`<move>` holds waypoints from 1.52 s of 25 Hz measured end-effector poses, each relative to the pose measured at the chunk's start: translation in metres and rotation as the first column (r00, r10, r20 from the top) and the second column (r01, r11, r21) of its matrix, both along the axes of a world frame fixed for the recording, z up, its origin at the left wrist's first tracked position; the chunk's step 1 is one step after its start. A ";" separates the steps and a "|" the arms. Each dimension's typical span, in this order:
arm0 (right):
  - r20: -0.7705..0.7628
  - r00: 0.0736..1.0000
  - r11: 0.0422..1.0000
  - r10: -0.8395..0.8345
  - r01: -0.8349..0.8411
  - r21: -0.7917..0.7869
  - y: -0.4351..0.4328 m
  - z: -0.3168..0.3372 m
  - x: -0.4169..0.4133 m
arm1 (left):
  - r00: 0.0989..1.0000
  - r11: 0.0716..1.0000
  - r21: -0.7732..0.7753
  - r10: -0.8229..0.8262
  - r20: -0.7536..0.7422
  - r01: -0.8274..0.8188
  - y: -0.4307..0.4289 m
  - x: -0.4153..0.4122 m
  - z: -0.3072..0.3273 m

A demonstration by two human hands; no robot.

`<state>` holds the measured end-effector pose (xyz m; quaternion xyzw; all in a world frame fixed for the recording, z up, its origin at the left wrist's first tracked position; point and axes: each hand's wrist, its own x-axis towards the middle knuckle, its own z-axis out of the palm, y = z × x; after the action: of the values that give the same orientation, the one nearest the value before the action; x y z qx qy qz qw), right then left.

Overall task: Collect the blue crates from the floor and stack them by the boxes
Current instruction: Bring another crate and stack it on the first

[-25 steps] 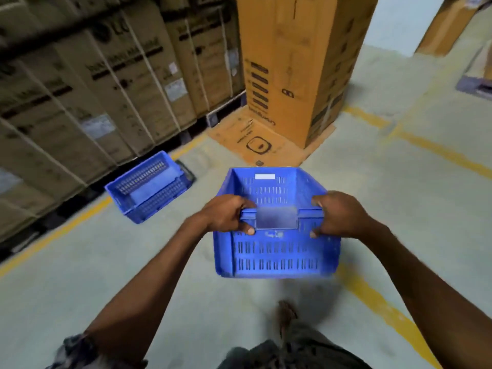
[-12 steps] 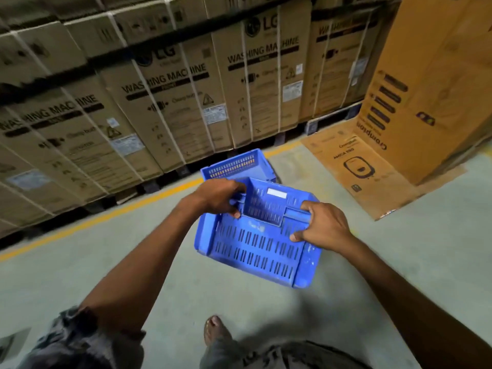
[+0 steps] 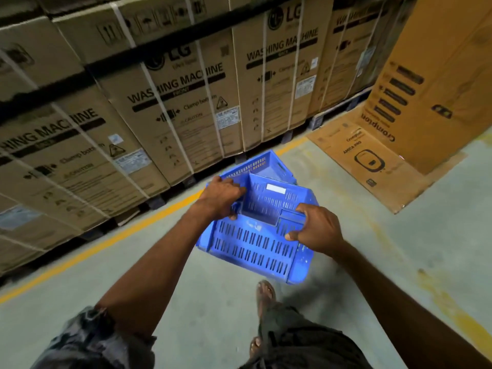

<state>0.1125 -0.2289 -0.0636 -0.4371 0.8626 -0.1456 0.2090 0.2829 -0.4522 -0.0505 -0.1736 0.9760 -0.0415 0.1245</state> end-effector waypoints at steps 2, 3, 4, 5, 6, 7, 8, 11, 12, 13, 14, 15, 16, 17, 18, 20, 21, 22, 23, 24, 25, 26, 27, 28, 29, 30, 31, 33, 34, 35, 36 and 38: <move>0.004 1.000 1.000 -0.026 0.026 0.012 -0.041 -0.010 0.008 | 1.000 1.000 0.001 -0.013 -0.012 0.013 -0.045 0.002 -0.011; 0.013 0.999 0.999 -0.042 0.042 0.008 -0.061 -0.017 0.011 | 0.999 1.000 0.007 -0.020 -0.029 0.020 -0.068 0.002 -0.018; 0.037 0.997 0.998 -0.063 0.063 0.000 -0.080 -0.024 0.015 | 0.999 1.000 0.009 -0.029 -0.039 0.029 -0.089 0.001 -0.025; 0.060 0.994 0.996 -0.091 0.091 -0.002 -0.100 -0.030 0.018 | 0.998 1.000 0.004 -0.030 -0.055 0.030 -0.111 0.000 -0.032; 0.072 0.990 0.992 -0.122 0.123 -0.014 -0.120 -0.037 0.021 | 0.996 1.000 -0.007 -0.024 -0.089 0.023 -0.131 -0.001 -0.037; 0.074 0.986 0.988 -0.152 0.154 -0.028 -0.142 -0.045 0.024 | 0.991 1.000 0.008 0.016 -0.134 -0.015 -0.154 -0.001 -0.045; 0.069 0.982 0.983 -0.178 0.180 -0.035 -0.161 -0.051 0.027 | 0.976 0.994 0.063 0.095 -0.195 -0.084 -0.172 0.000 -0.052; 0.020 0.961 0.961 -0.276 0.277 -0.030 -0.216 -0.061 0.041 | 0.881 0.916 0.325 0.342 -0.328 -0.235 -0.211 0.004 -0.080; 0.001 0.948 0.948 -0.318 0.318 -0.033 -0.235 -0.067 0.047 | 0.862 0.894 0.389 0.366 -0.351 -0.221 -0.220 0.004 -0.095; -0.014 0.932 0.932 -0.362 0.361 -0.043 -0.253 -0.074 0.054 | 0.847 0.874 0.447 0.376 -0.377 -0.190 -0.225 0.003 -0.110; -0.033 0.917 0.917 -0.398 0.395 -0.059 -0.270 -0.082 0.059 | 0.823 0.841 0.518 0.402 -0.402 -0.157 -0.227 0.003 -0.126; -0.053 0.900 0.900 -0.433 0.430 -0.071 -0.288 -0.092 0.064 | 0.796 0.791 0.596 0.446 -0.409 -0.137 -0.227 0.004 -0.143; -0.069 0.876 0.877 -0.478 0.472 -0.086 -0.304 -0.104 0.068 | 0.774 0.736 0.666 0.490 -0.400 -0.122 -0.225 0.006 -0.162; -0.084 0.848 0.850 -0.524 0.514 -0.116 -0.321 -0.119 0.070 | 0.771 0.692 0.715 0.507 -0.386 -0.097 -0.224 0.011 -0.186; -0.090 0.820 0.822 -0.565 0.549 -0.149 -0.335 -0.133 0.072 | 0.788 0.673 0.737 0.488 -0.375 -0.066 -0.221 0.018 -0.211; -0.091 0.769 0.767 -0.633 0.606 -0.211 -0.361 -0.160 0.071 | 0.831 0.694 0.720 0.396 -0.390 0.007 -0.221 0.028 -0.265; -0.091 0.751 0.746 -0.655 0.622 -0.238 -0.372 -0.175 0.069 | 0.832 0.693 0.720 0.382 -0.402 0.030 -0.227 0.027 -0.288; -0.109 0.741 0.738 -0.662 0.620 -0.266 -0.384 -0.194 0.064 | 0.826 0.685 0.727 0.383 -0.413 0.045 -0.237 0.021 -0.315; -0.140 0.741 0.743 -0.656 0.603 -0.290 -0.393 -0.213 0.059 | 0.819 0.672 0.739 0.392 -0.419 0.057 -0.245 0.013 -0.339; -0.172 0.746 0.755 -0.643 0.579 -0.308 -0.400 -0.234 0.052 | 0.814 0.660 0.748 0.393 -0.429 0.075 -0.254 0.003 -0.362; -0.209 0.752 0.770 -0.625 0.549 -0.325 -0.405 -0.258 0.045 | 0.800 0.651 0.752 0.395 -0.451 0.103 -0.262 -0.006 -0.387; -0.249 0.756 0.785 -0.605 0.516 -0.343 -0.409 -0.283 0.037 | 0.783 0.644 0.751 0.389 -0.486 0.145 -0.268 -0.015 -0.414; -0.292 0.757 0.800 -0.585 0.480 -0.360 -0.412 -0.313 0.030 | 0.763 0.641 0.741 0.375 -0.527 0.198 -0.273 -0.024 -0.447; -0.333 0.758 0.817 -0.560 0.439 -0.374 -0.414 -0.340 0.025 | 0.744 0.630 0.734 0.358 -0.564 0.253 -0.276 -0.031 -0.479; -0.371 0.765 0.837 -0.526 0.388 -0.387 -0.417 -0.365 0.019 | 0.722 0.639 0.709 0.335 -0.606 0.299 -0.278 -0.038 -0.508; -0.414 0.767 0.856 -0.489 0.333 -0.395 -0.421 -0.389 0.016 | 0.714 0.656 0.686 0.313 -0.627 0.315 -0.279 -0.046 -0.537; -0.457 0.764 0.874 -0.455 0.285 -0.395 -0.424 -0.410 0.014 | 0.732 0.687 0.667 0.291 -0.616 0.289 -0.277 -0.053 -0.561; -0.534 0.737 0.890 -0.415 0.207 -0.407 -0.429 -0.451 0.014 | 0.782 0.753 0.632 0.277 -0.558 0.184 -0.274 -0.065 -0.606; -0.558 0.722 0.890 -0.410 0.182 -0.418 -0.433 -0.470 0.017 | 0.793 0.788 0.603 0.285 -0.539 0.127 -0.275 -0.068 -0.625; -0.575 0.704 0.885 -0.417 0.169 -0.434 -0.436 -0.488 0.020 | 0.791 0.798 0.597 0.308 -0.528 0.087 -0.277 -0.070 -0.639; -0.580 0.692 0.876 -0.430 0.165 -0.453 -0.441 -0.505 0.023 | 0.786 0.799 0.595 0.314 -0.533 0.084 -0.282 -0.073 -0.655; -0.571 0.686 0.859 -0.451 0.159 -0.487 -0.449 -0.538 0.025 | 0.747 0.798 0.587 0.304 -0.592 0.141 -0.295 -0.077 -0.687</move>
<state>0.1377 -0.6781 -0.6015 -0.3392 0.8917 -0.1855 -0.2355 0.2058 -0.7474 -0.7377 -0.1735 0.9078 0.3376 -0.1783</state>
